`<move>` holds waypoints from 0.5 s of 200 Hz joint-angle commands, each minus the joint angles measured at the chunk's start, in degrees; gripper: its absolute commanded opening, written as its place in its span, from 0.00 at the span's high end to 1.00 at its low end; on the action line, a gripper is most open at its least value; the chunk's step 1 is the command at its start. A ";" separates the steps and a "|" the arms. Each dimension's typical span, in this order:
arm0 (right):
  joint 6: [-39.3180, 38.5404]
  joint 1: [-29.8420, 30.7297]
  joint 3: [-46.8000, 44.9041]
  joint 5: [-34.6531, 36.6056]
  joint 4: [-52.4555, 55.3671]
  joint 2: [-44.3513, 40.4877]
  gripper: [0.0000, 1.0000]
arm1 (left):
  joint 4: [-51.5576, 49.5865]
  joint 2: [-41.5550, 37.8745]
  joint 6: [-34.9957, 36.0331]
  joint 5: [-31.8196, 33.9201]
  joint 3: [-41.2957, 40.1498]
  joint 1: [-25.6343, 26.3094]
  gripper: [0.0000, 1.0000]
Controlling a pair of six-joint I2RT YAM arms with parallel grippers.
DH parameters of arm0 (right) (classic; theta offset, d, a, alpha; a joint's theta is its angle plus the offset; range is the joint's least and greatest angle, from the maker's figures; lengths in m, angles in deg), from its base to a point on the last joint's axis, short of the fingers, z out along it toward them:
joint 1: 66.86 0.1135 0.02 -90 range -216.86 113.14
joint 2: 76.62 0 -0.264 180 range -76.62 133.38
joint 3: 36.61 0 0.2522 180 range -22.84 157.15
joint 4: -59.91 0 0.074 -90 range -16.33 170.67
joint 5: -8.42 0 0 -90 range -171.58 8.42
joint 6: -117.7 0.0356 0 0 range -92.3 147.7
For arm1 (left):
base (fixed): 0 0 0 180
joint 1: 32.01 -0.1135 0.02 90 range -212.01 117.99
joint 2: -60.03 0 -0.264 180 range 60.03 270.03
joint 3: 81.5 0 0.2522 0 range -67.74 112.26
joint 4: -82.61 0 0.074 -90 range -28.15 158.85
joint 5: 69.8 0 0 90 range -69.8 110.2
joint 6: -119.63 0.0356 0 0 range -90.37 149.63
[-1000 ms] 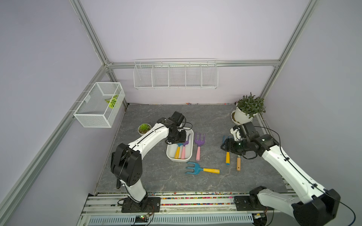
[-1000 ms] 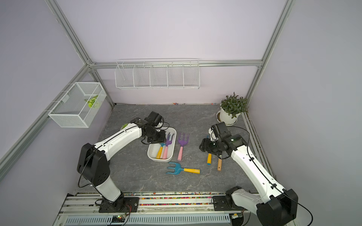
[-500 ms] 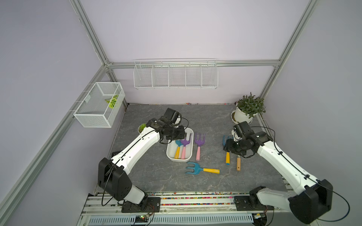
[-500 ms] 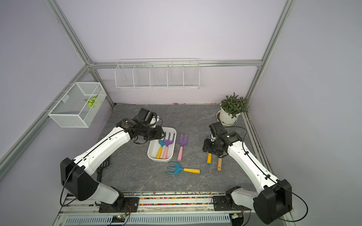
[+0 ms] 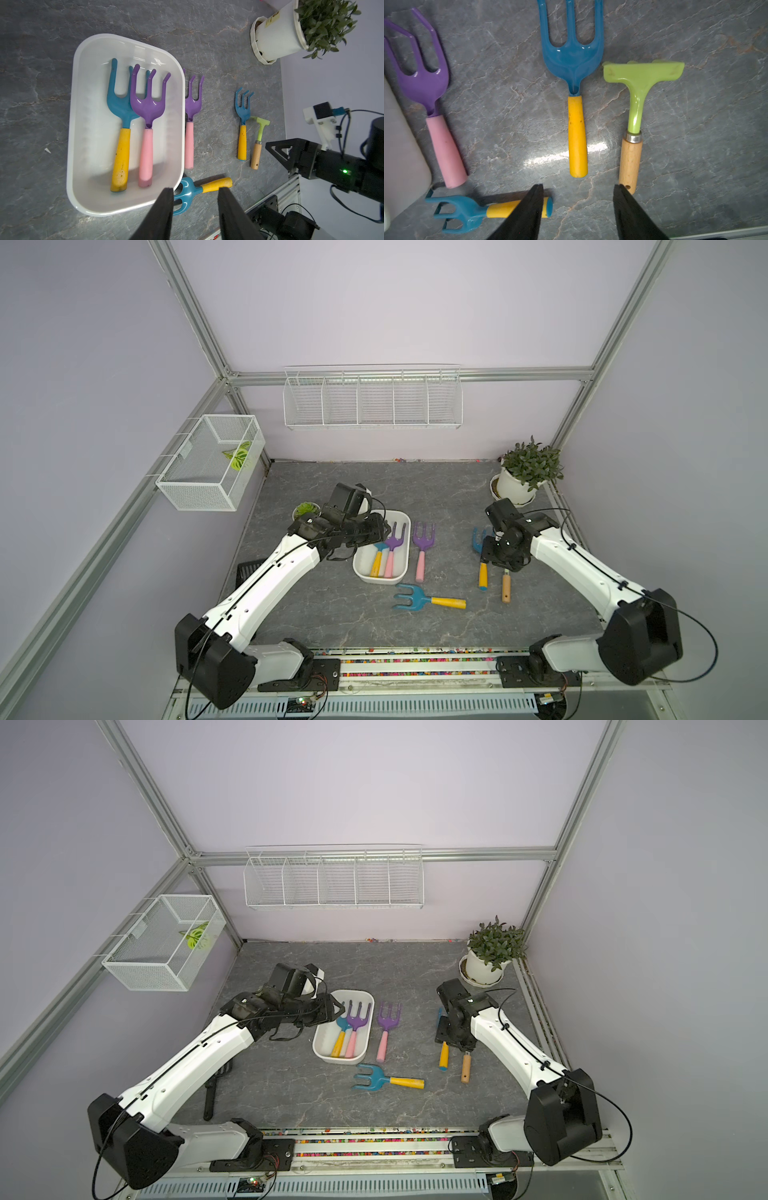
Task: Put the rake into the storage box
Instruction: Place the rake in the storage box, then pick up the rake at the center of the board.
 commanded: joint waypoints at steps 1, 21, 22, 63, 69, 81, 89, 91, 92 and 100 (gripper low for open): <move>0.70 -0.31 -1.48 1.16 -1.96 2.88 0.43 | 5.15 -3.73 -2.98 0.22 -2.81 -0.85 0.58; 0.64 -0.45 -2.43 1.17 -3.24 5.70 0.43 | 6.84 -6.44 -4.42 -1.32 -5.29 -1.92 0.55; 0.63 -0.41 -2.49 1.16 -3.33 5.83 0.43 | 6.88 -6.53 -4.46 -1.38 -5.38 -1.98 0.54; -0.44 -0.72 -2.57 0.98 -5.58 12.44 0.43 | 7.87 -9.38 -5.46 -3.44 -8.57 -3.38 0.51; -0.48 -0.71 -2.42 0.83 -5.76 13.37 0.43 | 7.79 -9.51 -5.46 -3.70 -8.72 -3.48 0.51; -0.61 -0.71 -2.20 0.37 -6.30 14.93 0.42 | 7.38 -9.69 -5.40 -3.90 -8.90 -3.72 0.51; -0.69 -0.71 -2.04 0.11 -6.66 15.86 0.42 | 7.24 -9.78 -5.38 -4.13 -8.90 -3.79 0.51; -0.70 -0.71 -2.02 0.04 -6.71 16.03 0.42 | 7.19 -9.78 -5.37 -4.09 -8.90 -3.87 0.51; -0.70 -0.76 -2.02 0.03 -6.73 16.18 0.42 | 7.18 -9.83 -5.33 -4.13 -8.95 -3.88 0.51; -0.79 -0.71 -1.95 -0.16 -7.07 16.93 0.42 | 7.08 -9.94 -5.31 -4.30 -8.99 -3.90 0.51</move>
